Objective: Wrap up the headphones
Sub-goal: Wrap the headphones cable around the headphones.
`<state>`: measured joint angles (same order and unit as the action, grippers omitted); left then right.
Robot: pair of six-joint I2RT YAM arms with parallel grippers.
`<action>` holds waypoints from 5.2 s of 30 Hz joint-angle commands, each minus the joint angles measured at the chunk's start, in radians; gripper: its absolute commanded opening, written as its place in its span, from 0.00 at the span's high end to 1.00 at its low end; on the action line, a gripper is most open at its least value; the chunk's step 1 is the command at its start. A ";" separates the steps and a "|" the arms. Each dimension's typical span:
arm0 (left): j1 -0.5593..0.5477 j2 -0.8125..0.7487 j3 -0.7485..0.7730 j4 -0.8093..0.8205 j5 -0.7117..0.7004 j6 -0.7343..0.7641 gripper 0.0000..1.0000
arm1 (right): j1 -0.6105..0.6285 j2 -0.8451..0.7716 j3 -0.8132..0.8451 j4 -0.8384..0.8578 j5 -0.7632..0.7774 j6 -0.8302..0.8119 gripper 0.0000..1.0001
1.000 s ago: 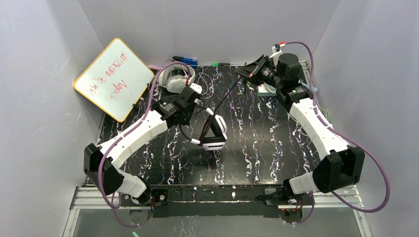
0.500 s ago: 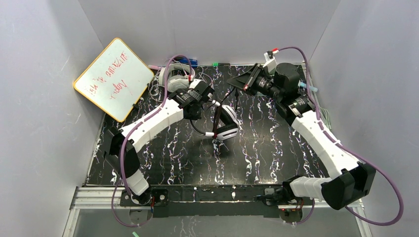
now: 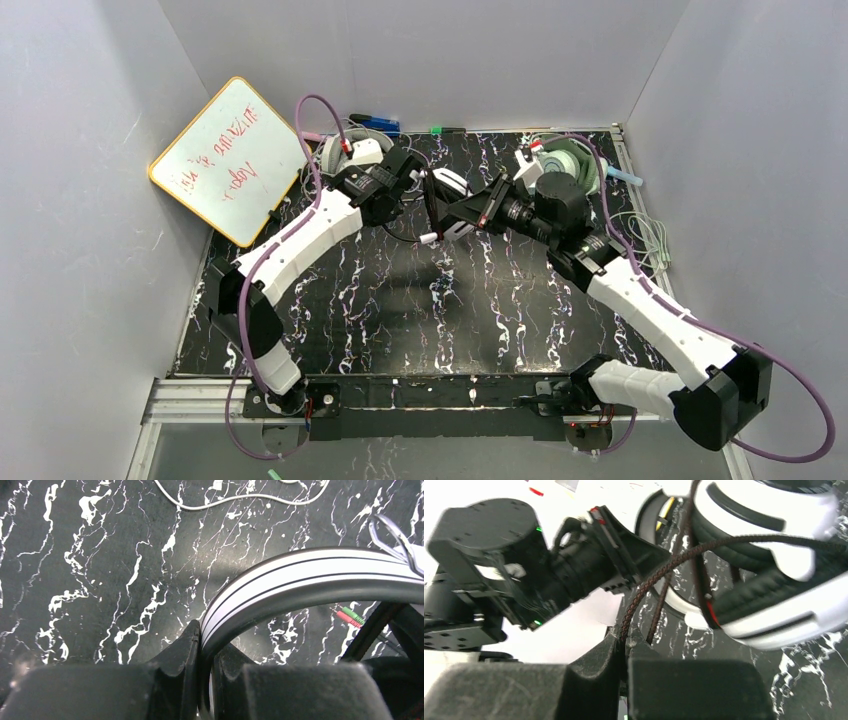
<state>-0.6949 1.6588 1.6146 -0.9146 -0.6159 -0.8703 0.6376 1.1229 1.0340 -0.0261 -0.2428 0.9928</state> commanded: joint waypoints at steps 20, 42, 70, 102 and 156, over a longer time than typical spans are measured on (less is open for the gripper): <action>0.035 -0.310 -0.188 0.403 -0.126 -0.057 1.00 | 0.033 -0.154 -0.313 0.073 0.101 0.062 0.70; 0.035 -0.419 -0.025 0.316 0.115 0.019 1.00 | 0.033 -0.008 -0.323 -0.169 0.478 0.328 0.08; 0.036 -0.450 -0.073 0.324 0.194 0.001 1.00 | 0.063 0.365 -0.304 0.100 0.299 1.036 0.35; -0.017 -0.440 -0.242 0.244 0.805 0.617 1.00 | -0.245 0.269 0.087 0.126 0.033 -0.016 0.99; -0.081 -0.217 -0.260 0.330 0.630 0.377 1.00 | -0.137 0.116 0.016 0.280 -0.901 -0.602 0.82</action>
<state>-0.7761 1.5101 1.3235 -0.6041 0.0380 -0.4652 0.4770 1.2629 0.9436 0.5041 -1.0889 0.5804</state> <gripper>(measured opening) 0.076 0.186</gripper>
